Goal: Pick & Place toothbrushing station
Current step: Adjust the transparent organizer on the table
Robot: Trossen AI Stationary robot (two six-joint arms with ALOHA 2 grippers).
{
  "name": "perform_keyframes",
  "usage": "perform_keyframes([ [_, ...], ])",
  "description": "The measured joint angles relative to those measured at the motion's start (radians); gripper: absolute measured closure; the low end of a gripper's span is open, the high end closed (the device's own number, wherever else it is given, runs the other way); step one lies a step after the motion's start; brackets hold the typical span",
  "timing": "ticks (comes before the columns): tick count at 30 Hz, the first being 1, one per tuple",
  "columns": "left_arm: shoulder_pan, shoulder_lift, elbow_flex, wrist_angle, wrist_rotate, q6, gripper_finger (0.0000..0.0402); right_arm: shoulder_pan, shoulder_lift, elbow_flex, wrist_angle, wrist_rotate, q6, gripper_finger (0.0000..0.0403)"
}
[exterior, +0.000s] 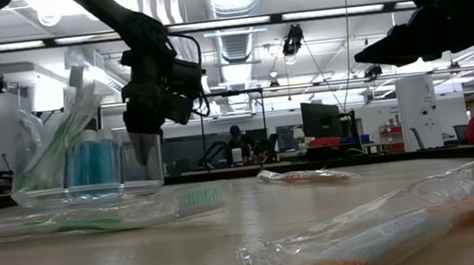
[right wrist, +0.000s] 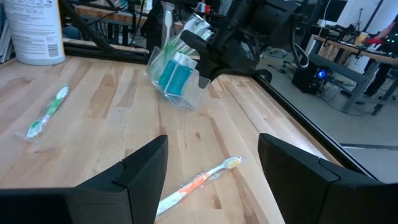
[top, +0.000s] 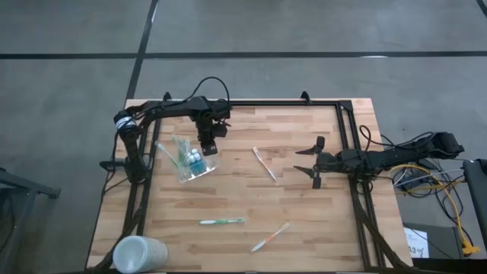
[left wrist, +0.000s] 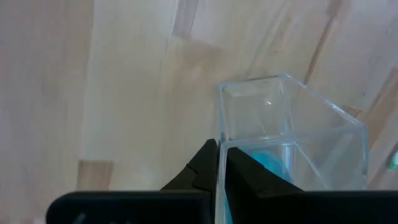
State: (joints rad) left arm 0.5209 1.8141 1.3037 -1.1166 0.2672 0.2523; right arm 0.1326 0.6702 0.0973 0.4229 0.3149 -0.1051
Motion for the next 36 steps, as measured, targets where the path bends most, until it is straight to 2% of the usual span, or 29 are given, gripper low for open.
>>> perform_keyframes([
  [7, -0.015, -0.002, 0.0, 0.021, -0.018, 0.009, 0.0378, 0.0, 0.0, 0.0, 0.0, 0.0, 0.0, 0.0158],
  [19, -0.033, -0.021, 0.0, 0.027, -0.031, -0.177, 0.0378, 0.0, 0.0, 0.0, 0.0, 0.0, 0.0, 0.0158],
  [36, -0.08, -0.024, 0.0, 0.02, -0.03, -0.207, 0.0353, 0.0, 0.0, 0.0, 0.0, 0.0, 0.0, 0.0158],
])
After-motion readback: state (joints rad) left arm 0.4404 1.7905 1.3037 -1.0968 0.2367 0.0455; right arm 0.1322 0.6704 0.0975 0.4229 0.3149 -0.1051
